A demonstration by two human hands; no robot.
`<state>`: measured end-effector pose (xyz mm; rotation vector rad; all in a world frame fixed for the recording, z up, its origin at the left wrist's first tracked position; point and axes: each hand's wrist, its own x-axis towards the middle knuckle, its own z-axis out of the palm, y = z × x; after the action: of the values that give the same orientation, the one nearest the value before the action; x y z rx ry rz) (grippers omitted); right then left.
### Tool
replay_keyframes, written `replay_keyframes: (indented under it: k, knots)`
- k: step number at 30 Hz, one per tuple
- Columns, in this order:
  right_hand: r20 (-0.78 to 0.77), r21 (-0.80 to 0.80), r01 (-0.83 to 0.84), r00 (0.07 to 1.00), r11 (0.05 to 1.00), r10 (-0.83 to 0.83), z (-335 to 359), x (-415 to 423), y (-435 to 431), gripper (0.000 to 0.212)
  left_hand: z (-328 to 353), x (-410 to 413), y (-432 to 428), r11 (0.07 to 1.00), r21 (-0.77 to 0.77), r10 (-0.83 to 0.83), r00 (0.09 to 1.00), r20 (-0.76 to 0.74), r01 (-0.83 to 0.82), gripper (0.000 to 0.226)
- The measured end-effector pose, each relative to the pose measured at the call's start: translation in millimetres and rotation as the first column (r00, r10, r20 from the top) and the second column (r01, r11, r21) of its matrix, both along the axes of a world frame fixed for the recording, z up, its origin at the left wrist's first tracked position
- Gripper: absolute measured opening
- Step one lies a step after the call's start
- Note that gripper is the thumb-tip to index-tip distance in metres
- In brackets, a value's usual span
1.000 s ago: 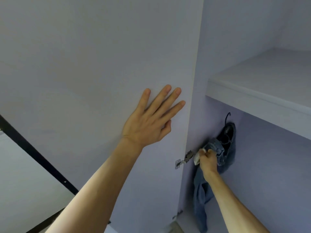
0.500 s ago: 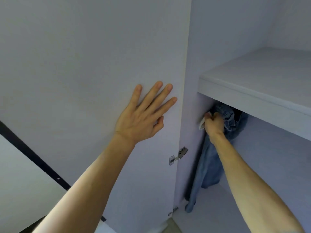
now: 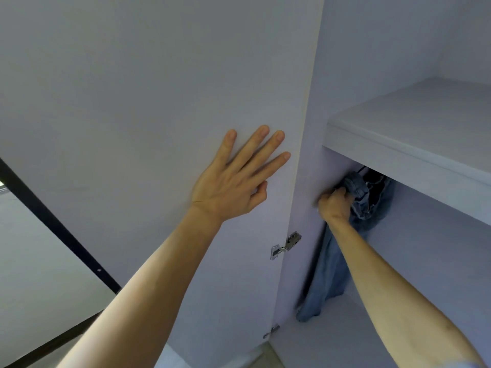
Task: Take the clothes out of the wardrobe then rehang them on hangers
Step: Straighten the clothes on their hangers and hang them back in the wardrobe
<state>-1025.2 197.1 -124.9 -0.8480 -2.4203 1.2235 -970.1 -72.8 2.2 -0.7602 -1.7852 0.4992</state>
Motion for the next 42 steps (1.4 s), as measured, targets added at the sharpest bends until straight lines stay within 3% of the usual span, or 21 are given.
replay_keyframes:
  k: [5,10,16,20,23,27,31,34,42]
  knots:
    - [0.032,-0.069,-0.165,0.985,0.984,0.167,1.3,13.0,14.5,0.034,4.0,5.2,0.9,1.0,-0.012,0.026,0.999,0.026,-0.026,0.063]
    - [0.193,-0.118,-0.4,0.889,0.909,0.416,6.8,71.2,-9.0,0.066,7.0,17.1,2.2,0.999,-0.017,0.048,0.993,0.107,-0.047,0.063]
    - [0.133,-0.092,-0.553,0.817,0.828,0.561,12.3,165.7,-74.7,0.049,-44.7,63.5,-32.4,0.993,0.027,0.092,0.921,0.38,-0.111,0.076]
    - [0.127,0.042,-0.67,0.739,0.741,0.662,15.6,227.3,-128.0,0.043,-107.8,126.3,-87.3,0.967,0.112,0.112,0.775,0.623,-0.23,0.082]
    - [0.154,0.184,-0.741,0.671,0.646,0.725,3.7,270.9,-175.2,0.041,-156.3,188.4,-131.5,0.91,0.139,0.103,0.537,0.837,-0.392,0.075]
    - [0.204,0.277,-0.829,0.545,0.487,0.813,-25.6,324.2,-249.3,0.038,-211.7,280.8,-214.8,0.704,0.087,0.0,0.122,0.992,-0.705,0.066]
    - [0.307,0.302,-0.931,0.299,0.206,0.903,-54.9,367.3,-341.8,0.038,-250.8,382.7,-313.1,0.462,-0.06,-0.047,-0.092,0.995,-0.885,0.064]
    - [0.341,0.296,-0.955,0.103,-0.003,0.935,-69.9,400.0,-412.9,0.038,-267.3,461.4,-373.6,0.253,-0.123,-0.082,-0.147,0.986,-0.96,0.063]
    - [0.403,0.281,-0.835,-0.344,-0.473,0.848,-93.6,487.2,-571.1,0.043,-274.4,661.5,-469.7,-0.299,-0.131,-0.161,-0.085,0.983,-0.945,0.059]
